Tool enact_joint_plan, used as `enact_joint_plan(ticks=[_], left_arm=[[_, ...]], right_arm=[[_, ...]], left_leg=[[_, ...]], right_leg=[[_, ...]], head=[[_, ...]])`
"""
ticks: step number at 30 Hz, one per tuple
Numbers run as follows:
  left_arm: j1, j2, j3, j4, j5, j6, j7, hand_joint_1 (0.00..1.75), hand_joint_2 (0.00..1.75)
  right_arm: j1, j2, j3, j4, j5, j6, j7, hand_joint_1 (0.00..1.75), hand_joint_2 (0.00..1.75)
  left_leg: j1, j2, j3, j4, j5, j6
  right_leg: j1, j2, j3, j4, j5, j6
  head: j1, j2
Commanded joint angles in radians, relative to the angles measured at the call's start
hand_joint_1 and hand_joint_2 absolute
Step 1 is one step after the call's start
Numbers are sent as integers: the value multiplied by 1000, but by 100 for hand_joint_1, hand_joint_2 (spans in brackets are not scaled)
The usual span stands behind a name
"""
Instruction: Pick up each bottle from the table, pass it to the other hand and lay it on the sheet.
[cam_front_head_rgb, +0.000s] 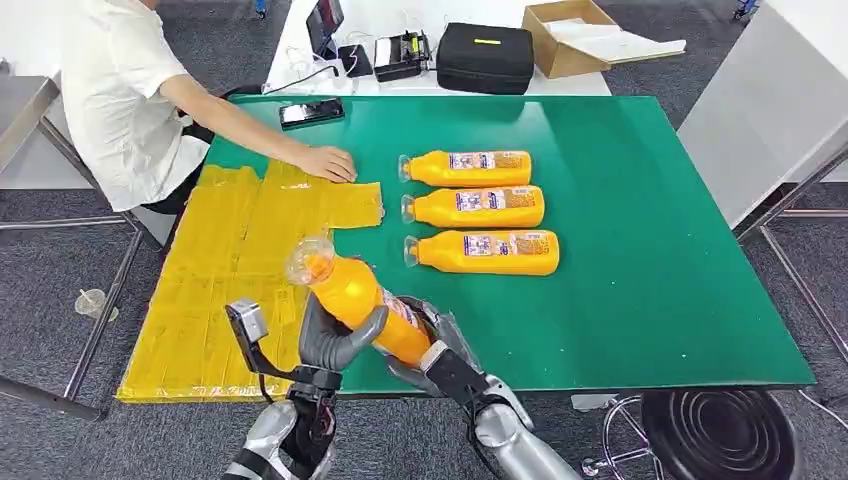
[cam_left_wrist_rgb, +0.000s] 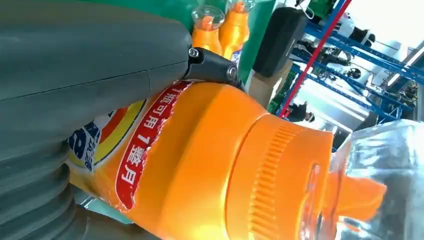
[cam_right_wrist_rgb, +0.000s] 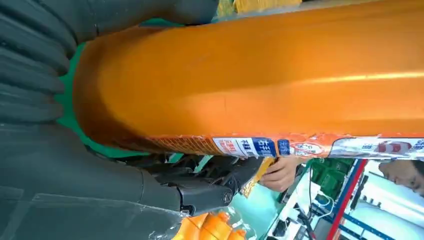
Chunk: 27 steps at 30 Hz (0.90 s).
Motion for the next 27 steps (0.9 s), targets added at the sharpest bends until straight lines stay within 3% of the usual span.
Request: enact_joint_plan(ticks=[1, 5, 6, 7, 9, 10, 12, 13, 17, 20, 21, 22, 27], left_arm=[[-51, 5, -18, 67, -40, 26, -11, 175, 175], [-60, 29, -20, 53, -136, 107, -32, 175, 175], [-55, 36, -7, 33, -139, 107, -31, 175, 175], [-50, 50, 4, 9, -160, 121, -32, 175, 175], [-36, 66, 29, -31, -181, 133, -27, 175, 175], [-29, 83, 44, -55, -222, 168, -30, 175, 175], [-23, 103, 58, -74, -292, 220, -37, 175, 175], [-23, 114, 64, -76, -359, 268, -37, 175, 175], [-21, 118, 71, -77, -357, 267, -37, 175, 175], [-46, 151, 34, -28, -673, 481, -24, 175, 175], [-65, 174, 15, 10, -822, 564, 3, 164, 175], [-80, 180, 20, 60, -989, 626, 70, 159, 175], [-80, 173, 49, 76, -1001, 611, 55, 159, 175]], right_arm=[[9, -12, -29, 6, -62, 1, 8, 0, 175], [30, 1, -77, -6, -82, -29, 12, 0, 175], [39, 3, -90, -14, -70, -66, 12, 0, 175], [47, 3, -104, -15, -48, -112, 14, 0, 0], [59, 4, -125, -15, -26, -163, 10, 0, 0], [72, 9, -152, -13, 25, -272, 9, 0, 0], [87, 11, -181, -16, 36, -322, -5, 0, 0], [97, 12, -201, -20, 84, -410, -13, 0, 0], [99, 8, -203, -19, 84, -409, -13, 0, 0], [115, 22, -254, -39, 152, -549, -27, 0, 0], [119, 19, -263, -50, 158, -566, -32, 0, 0], [122, 20, -280, -68, 178, -580, -31, 0, 0], [122, 22, -286, -75, 185, -572, -26, 0, 0]], left_leg=[[1, 0, 5, 0, -2, 0], [0, 0, 2, 0, -1, 0], [1, 1, 8, 1, -4, 0], [0, 0, 3, 0, -1, 0], [0, 1, 3, 0, -2, 0], [0, 1, 2, -1, -1, 0], [0, 2, 4, 0, -2, 0], [0, 2, 4, -1, -2, 0], [0, 2, 3, -1, -1, 0], [0, 2, 2, -1, -1, 0], [1, 4, 8, 1, -4, 0], [0, 1, 4, -1, -1, 0], [1, 2, 7, 0, -3, 0]], right_leg=[[1, -2, 6, 0, -2, -4], [1, -1, 3, -1, -1, -2], [2, -1, 9, 0, -4, -6], [1, -1, 3, 0, -1, -3], [1, 0, 4, 0, -1, -3], [0, 0, 2, 0, -1, -2], [1, 1, 4, 0, -1, -4], [1, 1, 4, -1, -1, -3], [1, 1, 4, -1, -1, -3], [1, 0, 3, 0, -1, -2], [2, 1, 8, 0, -3, -6], [1, -1, 4, -1, -1, -3], [2, 0, 7, 0, -2, -5]], head=[[0, 0], [0, 0], [0, 0], [0, 0], [0, 0], [0, 0], [0, 0], [0, 0], [0, 0], [0, 0], [0, 0], [0, 0], [0, 0]])
